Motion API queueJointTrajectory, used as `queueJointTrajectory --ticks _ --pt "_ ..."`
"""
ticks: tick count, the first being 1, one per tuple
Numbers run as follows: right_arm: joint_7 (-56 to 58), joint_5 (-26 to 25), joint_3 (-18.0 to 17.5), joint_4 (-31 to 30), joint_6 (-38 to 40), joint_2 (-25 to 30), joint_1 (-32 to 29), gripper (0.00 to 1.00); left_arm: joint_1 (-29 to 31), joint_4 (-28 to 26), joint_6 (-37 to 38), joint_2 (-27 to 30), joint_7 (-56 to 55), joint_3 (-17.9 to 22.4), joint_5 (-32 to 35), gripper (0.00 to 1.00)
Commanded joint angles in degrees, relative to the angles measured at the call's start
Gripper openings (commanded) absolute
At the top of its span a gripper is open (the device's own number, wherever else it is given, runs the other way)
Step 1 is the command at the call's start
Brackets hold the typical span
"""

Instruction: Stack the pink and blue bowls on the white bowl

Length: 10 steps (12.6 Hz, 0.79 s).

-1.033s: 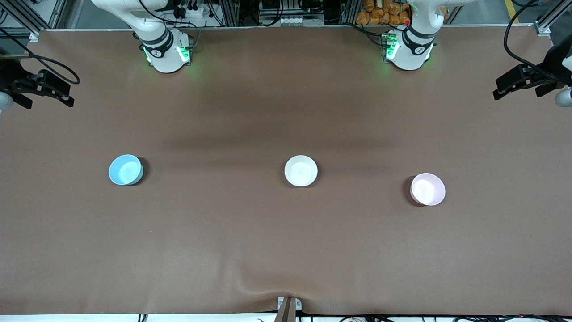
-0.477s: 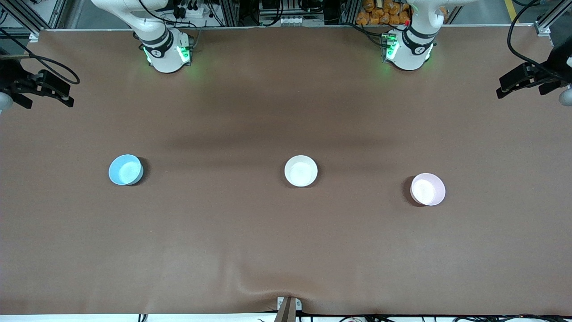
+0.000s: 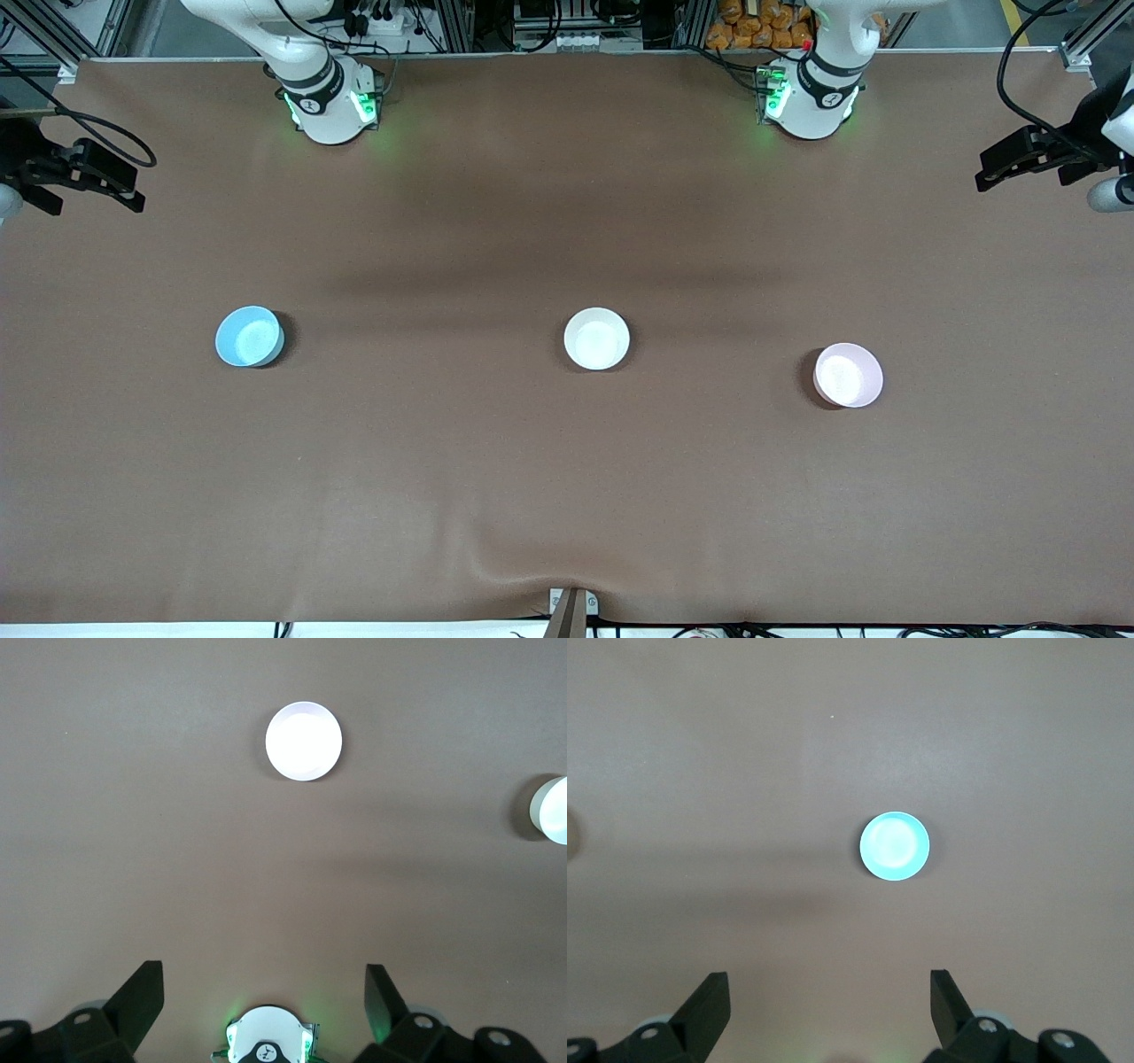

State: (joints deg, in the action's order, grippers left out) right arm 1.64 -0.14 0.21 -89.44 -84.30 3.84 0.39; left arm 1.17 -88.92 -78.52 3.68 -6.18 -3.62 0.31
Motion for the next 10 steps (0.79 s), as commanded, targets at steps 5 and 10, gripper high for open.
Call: queueJointTrajectory --ticks 5,10 --pt "0.21 0.84 -0.12 0.76 0.63 -0.41 -0.57 1.0 2.17 -5.91 -7.43 -1.72 1.35 0.19 1.09 1.0" --pt "0.21 0.84 -0.12 0.76 0.72 -0.41 -0.31 1.0 4.36 -8.46 -18.31 -10.95 1.35 0.1 0.14 1.0"
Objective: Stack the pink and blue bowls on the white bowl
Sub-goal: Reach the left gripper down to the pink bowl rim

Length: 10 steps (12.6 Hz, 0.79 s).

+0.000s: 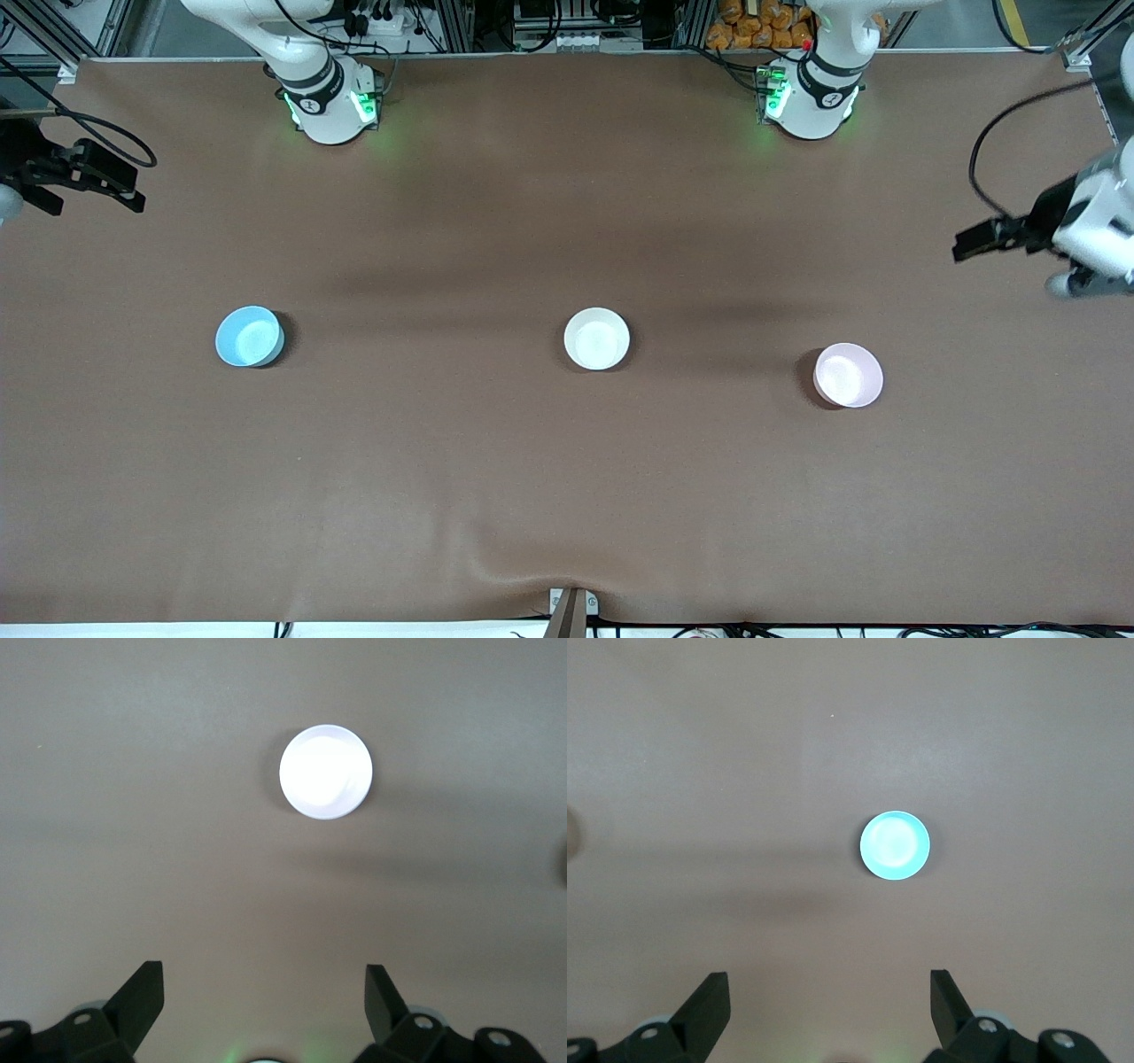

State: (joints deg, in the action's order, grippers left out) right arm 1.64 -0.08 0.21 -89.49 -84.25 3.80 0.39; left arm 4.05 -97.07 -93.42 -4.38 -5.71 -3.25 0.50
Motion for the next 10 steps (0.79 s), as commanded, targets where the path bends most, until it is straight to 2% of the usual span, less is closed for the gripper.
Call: queueJointTrajectory --ticks 1,4,7,10 --pt "0.21 0.78 -0.12 0.81 0.75 -0.38 -0.47 1.0 1.92 -2.23 -7.09 -3.78 0.87 -0.35 -2.06 1.0" --pt "0.21 0.78 -0.12 0.81 0.75 -0.38 -0.47 1.0 1.84 -6.2 -16.15 -7.55 0.96 -0.35 -3.58 1.0" --pt "0.3 0.78 -0.03 0.9 0.66 -0.38 -0.65 1.0 1.49 -14.09 -30.37 -8.1 0.96 -0.53 -3.58 1.0" --pt "0.3 0.78 -0.03 0.9 0.67 -0.38 -0.56 1.0 1.84 -18.31 -40.48 -10.55 1.05 -0.61 -3.4 1.0"
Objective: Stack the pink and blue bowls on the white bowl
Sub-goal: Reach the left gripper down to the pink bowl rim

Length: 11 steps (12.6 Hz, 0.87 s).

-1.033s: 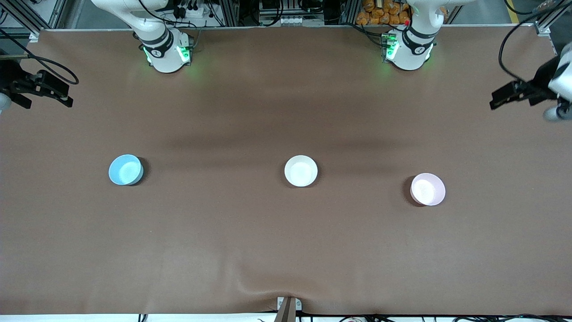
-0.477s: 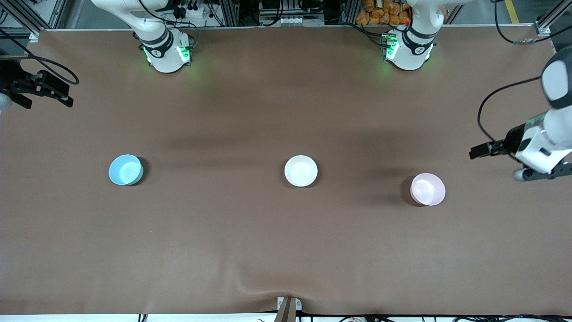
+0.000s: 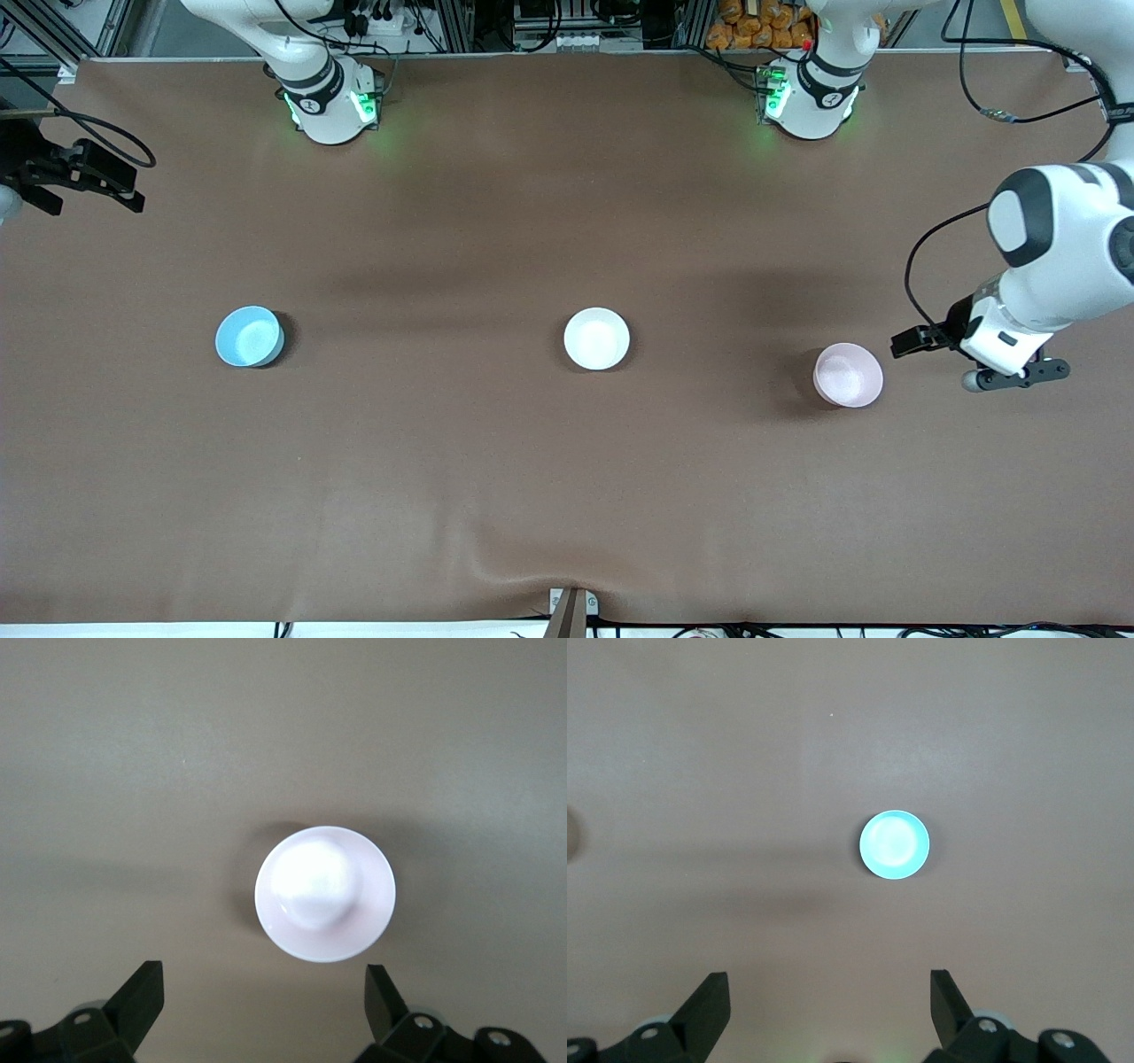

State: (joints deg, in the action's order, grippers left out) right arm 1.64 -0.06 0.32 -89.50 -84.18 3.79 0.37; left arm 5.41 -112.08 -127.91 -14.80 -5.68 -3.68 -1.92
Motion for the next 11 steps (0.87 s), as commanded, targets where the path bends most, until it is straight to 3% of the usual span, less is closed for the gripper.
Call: queueJointTrajectory --ticks 1,5,8,10,11 --pt "0.21 0.77 -0.24 0.91 0.6 -0.37 -0.55 1.0 0.56 -5.23 -10.3 -1.01 2.41 -0.1 -0.99 1.0" --pt "0.21 0.85 -0.15 0.91 0.6 -0.37 -0.55 1.0 2.06 -6.4 -17.37 -7.07 3.22 -0.19 -1.07 1.0" --pt "0.21 0.77 -0.24 0.91 0.6 -0.37 -0.55 1.0 2.85 -5.87 -17.55 -9.02 3.39 -0.19 -1.07 1.0" --pt "0.21 0.77 -0.15 0.91 0.6 -0.37 -0.55 1.0 2.68 -5.69 -17.55 -10.25 3.31 -0.27 -1.07 0.84" --pt "0.21 0.77 -0.24 0.91 0.6 -0.37 -0.55 1.0 2.59 -5.43 -17.55 -10.95 3.39 -0.28 -1.07 0.7"
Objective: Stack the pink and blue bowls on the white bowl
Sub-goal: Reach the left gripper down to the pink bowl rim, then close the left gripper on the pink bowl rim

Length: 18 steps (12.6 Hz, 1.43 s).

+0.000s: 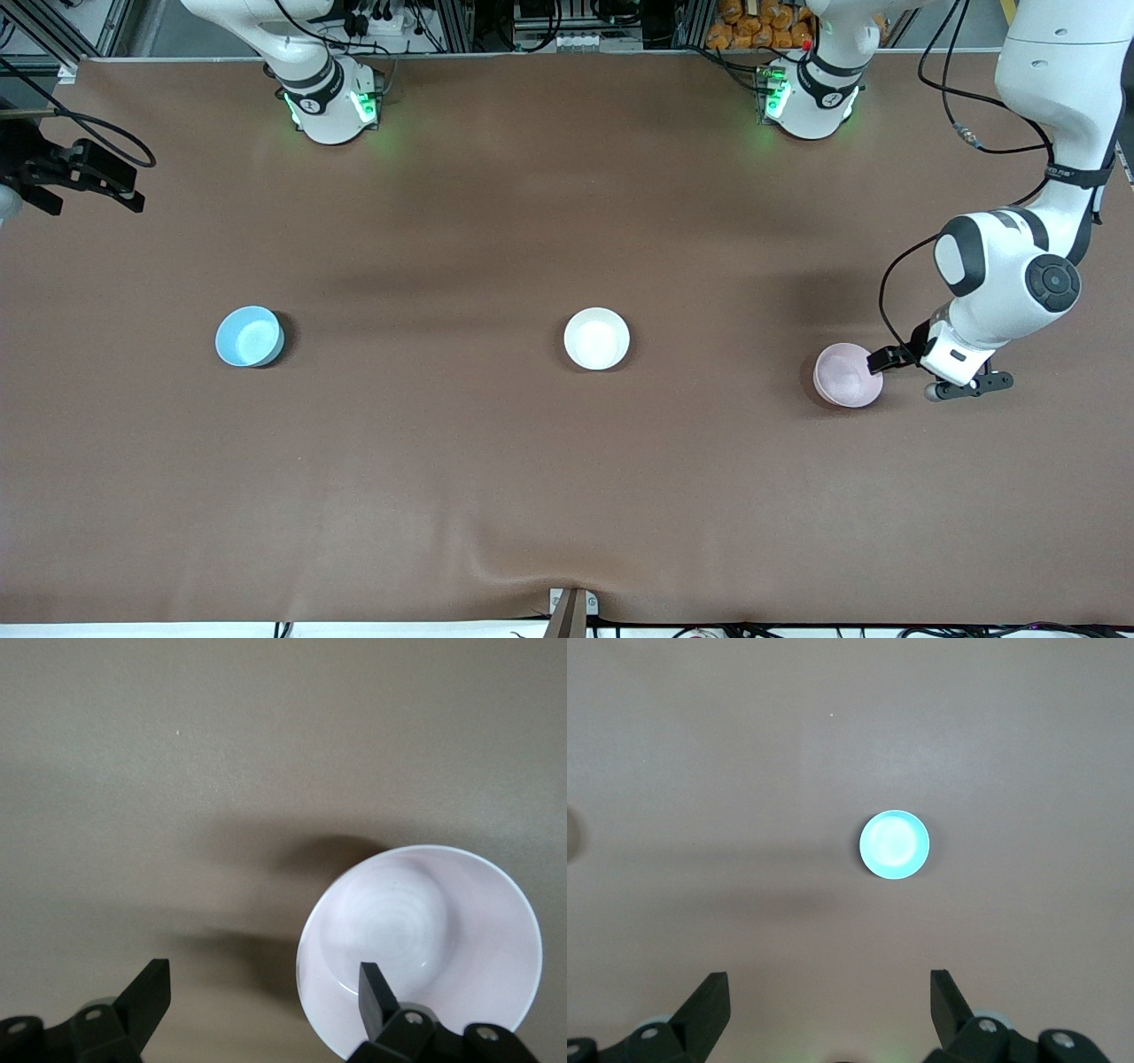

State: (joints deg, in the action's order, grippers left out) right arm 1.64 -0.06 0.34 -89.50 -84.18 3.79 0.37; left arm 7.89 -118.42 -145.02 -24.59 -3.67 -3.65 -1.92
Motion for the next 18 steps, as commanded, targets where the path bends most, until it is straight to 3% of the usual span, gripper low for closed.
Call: queueJointTrajectory --ticks 1,3,6,12,18 --pt "0.21 0.76 -0.16 0.82 0.68 -0.37 -0.54 1.0 0.11 1.25 -0.44 -1.69 1.39 -0.31 -1.16 0.57" --pt "0.21 0.76 -0.16 0.91 0.68 -0.37 -0.54 1.0 -0.42 1.69 -0.27 -2.57 1.39 -0.31 -1.25 0.3" --pt "0.21 0.76 -0.16 0.82 0.68 -0.37 -0.63 1.0 -0.68 3.01 -0.27 -3.53 1.39 -0.66 -1.69 0.02" --pt "0.21 0.76 -0.16 0.82 0.77 -0.37 -0.63 1.0 0.19 3.28 1.22 -1.36 0.95 -5.22 -1.78 0.0" --pt "0.21 0.76 -0.16 0.91 0.68 -0.37 -0.63 1.0 0.19 7.05 12.46 5.07 0.51 -11.64 -5.01 0.0"
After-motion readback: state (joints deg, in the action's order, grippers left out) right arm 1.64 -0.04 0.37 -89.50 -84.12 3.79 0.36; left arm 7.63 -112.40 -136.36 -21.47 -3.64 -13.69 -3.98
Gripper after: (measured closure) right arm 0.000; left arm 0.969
